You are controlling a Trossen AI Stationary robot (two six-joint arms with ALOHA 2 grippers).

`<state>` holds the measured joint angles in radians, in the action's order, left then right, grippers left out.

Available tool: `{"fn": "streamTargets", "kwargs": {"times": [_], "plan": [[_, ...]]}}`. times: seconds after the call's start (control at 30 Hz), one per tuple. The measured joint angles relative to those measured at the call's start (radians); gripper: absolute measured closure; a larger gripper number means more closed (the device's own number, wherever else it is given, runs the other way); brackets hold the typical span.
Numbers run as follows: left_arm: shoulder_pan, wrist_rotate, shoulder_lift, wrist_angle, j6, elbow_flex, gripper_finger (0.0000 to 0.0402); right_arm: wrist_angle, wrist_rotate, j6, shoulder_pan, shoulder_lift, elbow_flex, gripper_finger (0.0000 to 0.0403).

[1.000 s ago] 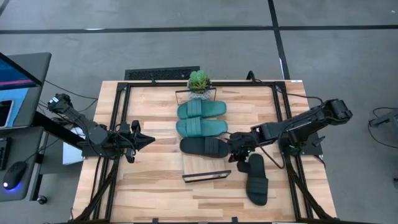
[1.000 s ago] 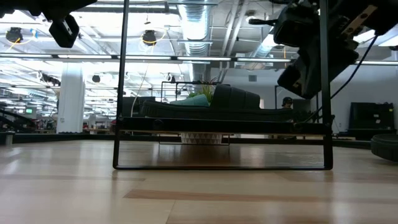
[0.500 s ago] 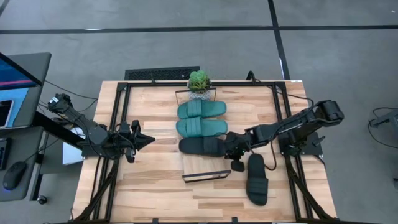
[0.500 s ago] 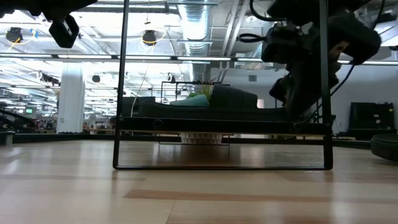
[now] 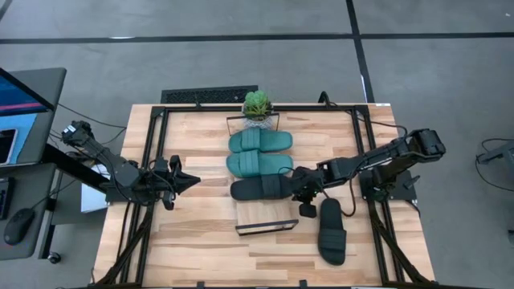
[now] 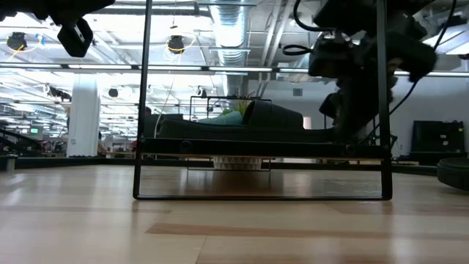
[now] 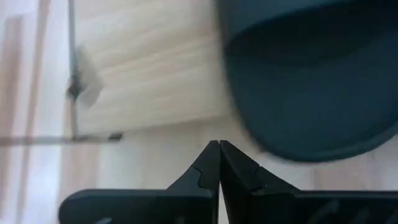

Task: Pick and place slides into the shelf
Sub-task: Put the left black slides on the shelf, then put the black slides on the shelf

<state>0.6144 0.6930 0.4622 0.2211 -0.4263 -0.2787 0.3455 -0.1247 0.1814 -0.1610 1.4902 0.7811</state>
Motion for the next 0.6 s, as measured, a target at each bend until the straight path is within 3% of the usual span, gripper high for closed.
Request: {"fn": "streamTargets", "kwargs": {"times": [0.13, 0.37, 0.47, 0.6], "plan": [[0.000, 0.000, 0.000, 0.000, 0.000, 0.000, 0.0401, 0.091, -0.089, -0.006, -0.011, 0.000, 0.021, 0.0403], [0.000, -0.007, 0.000, 0.000, 0.000, 0.000, 0.0401, 0.245, -0.083, -0.040, -0.018, 0.000, 0.134, 0.0403], [0.000, -0.033, 0.000, 0.001, 0.000, 0.000, 0.0401, 0.374, -0.016, -0.083, -0.017, 0.000, 0.207, 0.0403], [0.000, -0.042, 0.000, 0.001, 0.000, 0.000, 0.0401, 0.615, 0.159, -0.103, -0.006, 0.000, 0.312, 0.0403]]}}
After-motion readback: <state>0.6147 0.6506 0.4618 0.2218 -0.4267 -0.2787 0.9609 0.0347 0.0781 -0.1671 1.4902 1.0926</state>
